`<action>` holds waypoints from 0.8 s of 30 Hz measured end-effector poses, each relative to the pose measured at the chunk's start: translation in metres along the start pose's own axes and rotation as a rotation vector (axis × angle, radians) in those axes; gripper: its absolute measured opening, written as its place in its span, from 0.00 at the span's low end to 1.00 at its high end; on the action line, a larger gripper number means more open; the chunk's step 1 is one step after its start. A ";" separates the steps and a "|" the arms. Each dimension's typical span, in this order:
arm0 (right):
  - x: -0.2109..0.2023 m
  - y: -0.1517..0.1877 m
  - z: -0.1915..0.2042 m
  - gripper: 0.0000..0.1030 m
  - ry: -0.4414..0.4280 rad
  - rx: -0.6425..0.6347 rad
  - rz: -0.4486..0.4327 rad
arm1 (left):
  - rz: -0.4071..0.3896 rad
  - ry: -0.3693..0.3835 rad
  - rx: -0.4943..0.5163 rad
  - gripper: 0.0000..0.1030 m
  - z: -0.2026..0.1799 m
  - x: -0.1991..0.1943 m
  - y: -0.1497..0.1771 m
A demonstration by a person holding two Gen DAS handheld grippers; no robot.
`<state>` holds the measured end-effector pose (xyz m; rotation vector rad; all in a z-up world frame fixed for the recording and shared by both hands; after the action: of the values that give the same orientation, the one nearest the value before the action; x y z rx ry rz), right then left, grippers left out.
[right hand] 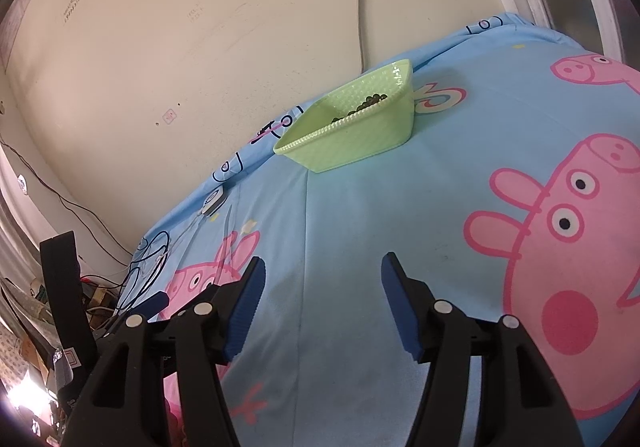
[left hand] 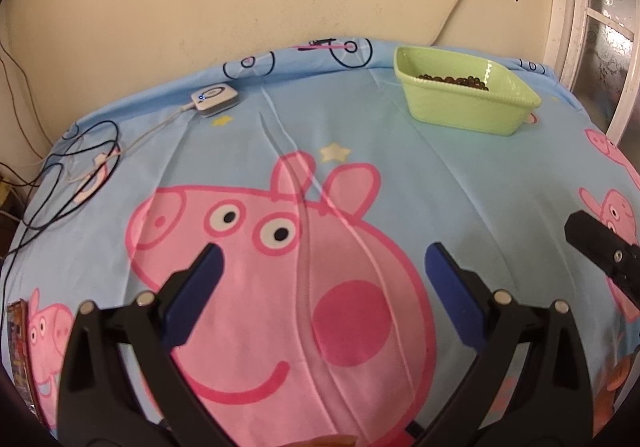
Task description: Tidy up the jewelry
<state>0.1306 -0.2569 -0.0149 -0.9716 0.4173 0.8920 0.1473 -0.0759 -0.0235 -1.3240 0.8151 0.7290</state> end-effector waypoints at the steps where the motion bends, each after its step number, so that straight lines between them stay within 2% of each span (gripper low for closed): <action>1: 0.000 0.000 0.000 0.35 0.000 0.000 -0.001 | 0.000 0.005 -0.005 0.94 0.001 0.000 0.000; 24: 0.000 0.003 0.000 0.36 0.000 0.005 -0.003 | 0.029 -0.005 0.014 0.94 -0.006 0.003 0.005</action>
<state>0.1283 -0.2558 -0.0168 -0.9678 0.4181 0.8880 0.1443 -0.0813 -0.0285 -1.2997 0.8352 0.7483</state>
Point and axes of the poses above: each gripper's, at about its wrist camera, not at the fingertips, and x roughly the way its jaws point, z to its left, y to its underside, the point moved 7 cm from there along x, roughly the way its jaws point, and after that the axes turned 14 degrees about z, right-handed, at the moved point
